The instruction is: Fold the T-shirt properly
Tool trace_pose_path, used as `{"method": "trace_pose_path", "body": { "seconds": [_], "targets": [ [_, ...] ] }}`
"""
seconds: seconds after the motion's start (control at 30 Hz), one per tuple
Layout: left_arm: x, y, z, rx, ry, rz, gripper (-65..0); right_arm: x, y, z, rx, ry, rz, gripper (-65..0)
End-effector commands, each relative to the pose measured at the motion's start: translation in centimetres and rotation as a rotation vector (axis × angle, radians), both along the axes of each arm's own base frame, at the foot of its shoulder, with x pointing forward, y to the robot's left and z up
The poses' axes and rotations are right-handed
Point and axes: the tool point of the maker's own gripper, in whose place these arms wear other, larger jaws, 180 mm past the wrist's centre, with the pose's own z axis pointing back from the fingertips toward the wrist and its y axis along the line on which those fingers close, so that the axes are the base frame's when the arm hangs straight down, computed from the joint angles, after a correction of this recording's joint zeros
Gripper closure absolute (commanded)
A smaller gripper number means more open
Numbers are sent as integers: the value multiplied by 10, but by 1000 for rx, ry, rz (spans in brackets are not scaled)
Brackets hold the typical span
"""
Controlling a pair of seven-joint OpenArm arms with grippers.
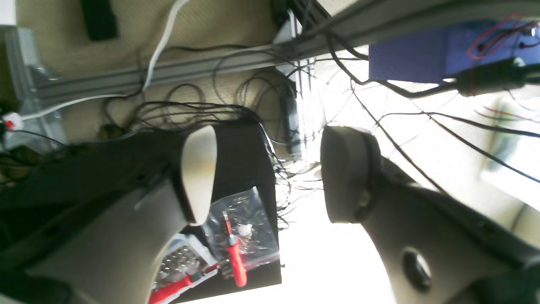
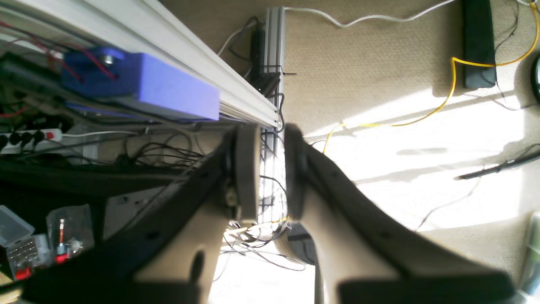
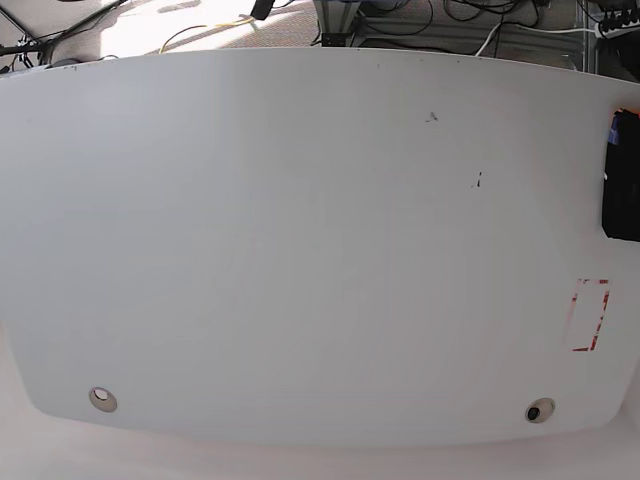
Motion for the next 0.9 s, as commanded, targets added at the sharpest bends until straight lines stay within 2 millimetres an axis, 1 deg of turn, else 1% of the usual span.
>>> {"method": "trace_pose_path", "body": {
  "seconds": [0.0,0.07,0.1,0.13,0.17,0.23,0.3,0.37,0.43,0.47,0.53,0.57,0.6,0.67,0.77,0.87],
  "targets": [
    [-20,9,-18,-2,61,22,-358,-16,-4,-12,-14,47,-3,-94],
    [-18,13,-35,-4,86,36,-358,-15,-3,-21,-13,63,-5,-94],
    [-21,11,-45,-11,111,49,-358,-12,-4,-28,-15,79,-7,-94],
    [-21,11,-51,-15,123,54,-358,-10,-5,-34,-17,94,-4,-94],
    [-20,10,-59,-20,138,66,-358,-12,-6,-41,-19,124,-2,-94],
    [-20,8,-74,-29,172,86,-358,-4,-7,-57,-23,166,2,-94],
    [-21,8,-83,-34,196,97,-358,0,-8,-65,-25,187,3,-94],
    [-14,16,-94,-29,216,106,-358,8,-9,-73,-27,203,6,-94],
    [-15,15,-103,-35,247,121,-358,13,-10,-78,-29,220,13,-94],
    [-17,13,-108,-43,268,133,-358,15,-14,-82,-37,240,22,-94],
    [-14,11,-116,-44,295,152,-358,19,-17,-90,-42,277,34,-94],
    [-15,17,-121,-23,315,165,-358,19,-17,-94,-40,300,38,-94],
    [-15,28,-124,8,331,175,-358,23,-16,-97,-40,312,42,-94],
    [-12,40,-129,51,349,194,-358,28,-17,-102,-41,339,51,-94],
    [3,46,-134,78,352,208,-360,32,-16,-108,-40,376,63,-94],
    [6,48,-138,120,366,179,-363,34,-14,-114,-40,424,80,-100]
  ]
}}
